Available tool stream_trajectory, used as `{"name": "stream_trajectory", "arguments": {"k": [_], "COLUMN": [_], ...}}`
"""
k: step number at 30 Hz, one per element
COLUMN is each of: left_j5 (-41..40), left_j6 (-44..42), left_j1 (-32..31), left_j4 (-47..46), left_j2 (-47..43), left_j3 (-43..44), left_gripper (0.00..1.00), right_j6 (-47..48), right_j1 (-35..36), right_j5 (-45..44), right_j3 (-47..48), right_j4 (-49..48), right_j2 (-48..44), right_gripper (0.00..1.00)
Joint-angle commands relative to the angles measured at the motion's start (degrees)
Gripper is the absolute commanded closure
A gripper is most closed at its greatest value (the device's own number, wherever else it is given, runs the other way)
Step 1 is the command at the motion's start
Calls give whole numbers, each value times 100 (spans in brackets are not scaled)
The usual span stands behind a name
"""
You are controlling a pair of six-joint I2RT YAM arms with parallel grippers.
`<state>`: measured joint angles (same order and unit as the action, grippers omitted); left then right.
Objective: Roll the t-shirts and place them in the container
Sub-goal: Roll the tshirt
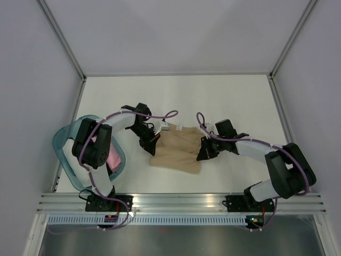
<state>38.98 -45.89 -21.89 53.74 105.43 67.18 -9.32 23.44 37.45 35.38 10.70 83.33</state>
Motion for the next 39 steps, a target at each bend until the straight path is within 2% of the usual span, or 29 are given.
{"name": "stream_trajectory", "arguments": {"k": [1,2,3,6,11,13,15,16,21,26,31,37,39], "left_j5": [-338,-347,-330,-138,-197,-321,-495,-653,-2023,-2280,-3274,-3695,-3862], "left_j6": [247,317,326,248,300,230,-86,-174,-850,-1237,-1563,-1564,-1432], "left_j1": [27,18,27,27,18,-122,-437,-587,-1815,-2495,-2917,-2944,-2944], "left_j4": [-153,-144,-153,-179,-495,-618,-863,-1021,-2094,-2603,-3781,-4459,-4582], "left_j2": [66,22,-30,-487,-1181,-1638,-2224,-2428,-3571,-4284,-4346,-3811,-3592], "left_j3": [155,225,260,410,700,718,526,368,-1547,-2637,-3771,-4046,-4046], "left_gripper": [95,93,84,70,54,39,35,35,35,30,29,30,34], "right_j6": [53,45,53,88,124,36,-139,-184,-219,-184,-70,-35,70], "right_j1": [-59,-59,-50,-50,-50,-50,-50,-50,-50,-50,-50,-50,-59], "right_j5": [-370,-353,-344,-344,-370,-414,-432,-397,-379,-484,-502,-502,-493], "right_j3": [48,92,162,268,330,277,198,180,180,198,163,136,163], "right_j4": [-60,2,37,151,187,47,-138,-199,-314,-297,-235,-226,-200], "right_j2": [192,201,201,192,201,184,183,201,193,69,175,96,61], "right_gripper": [89,89,89,89,88,88,88,88,87,87,87,87,84]}}
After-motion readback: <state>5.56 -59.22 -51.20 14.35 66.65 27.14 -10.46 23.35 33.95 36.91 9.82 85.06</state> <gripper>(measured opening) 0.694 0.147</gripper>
